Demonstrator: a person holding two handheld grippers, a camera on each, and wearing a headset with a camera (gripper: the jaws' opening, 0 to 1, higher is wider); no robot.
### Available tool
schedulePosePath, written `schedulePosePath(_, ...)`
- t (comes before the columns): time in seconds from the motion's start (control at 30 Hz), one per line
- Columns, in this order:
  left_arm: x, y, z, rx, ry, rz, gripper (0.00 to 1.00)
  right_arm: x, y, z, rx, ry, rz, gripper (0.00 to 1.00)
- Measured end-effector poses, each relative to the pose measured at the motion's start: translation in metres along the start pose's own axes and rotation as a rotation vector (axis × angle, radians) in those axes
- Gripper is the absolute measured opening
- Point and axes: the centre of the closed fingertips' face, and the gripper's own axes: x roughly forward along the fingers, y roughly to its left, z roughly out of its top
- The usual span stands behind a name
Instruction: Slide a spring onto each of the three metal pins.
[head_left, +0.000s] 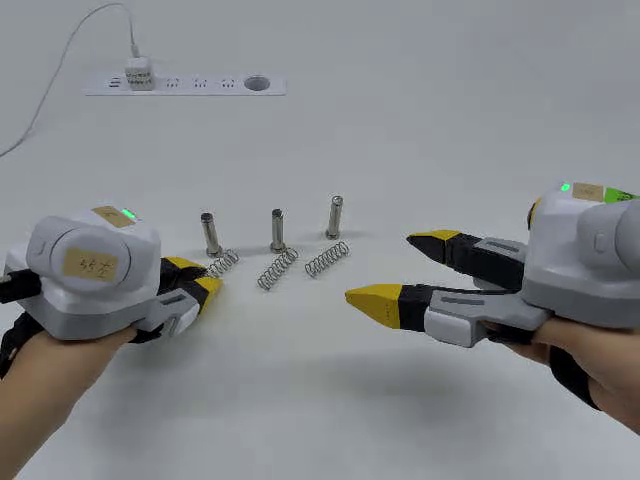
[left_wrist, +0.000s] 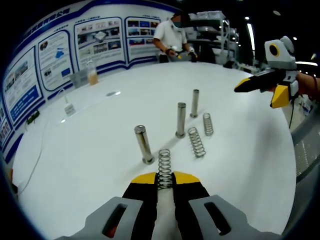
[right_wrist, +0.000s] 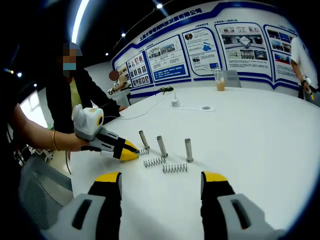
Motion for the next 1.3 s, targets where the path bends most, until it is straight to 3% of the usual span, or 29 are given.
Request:
schedulePosePath(0.43,-0.005,-0.002,-0.003,0.03,0.013,-0.007,0.1,-0.001,0.004,0.0,0.032,-0.014,0.008,0.65)
schedulePosePath(0.53,-0.01,-0.006,0.0,0.041,-0.003,-0.009,0.1,-0.001,0.006,0.005,0.036,-0.023,0.013,0.65)
schedulePosePath(0.87,-0.031,-0.01,0.022,0.023,-0.094,-0.004,0.1,0.001,0.017,0.022,0.04,-0.057,0.047,0.63)
schedulePosePath(1.3,-0.062,-0.024,0.054,-0.066,-0.241,-0.026,0.1,0.014,0.041,0.051,0.112,-0.121,0.102,0.55)
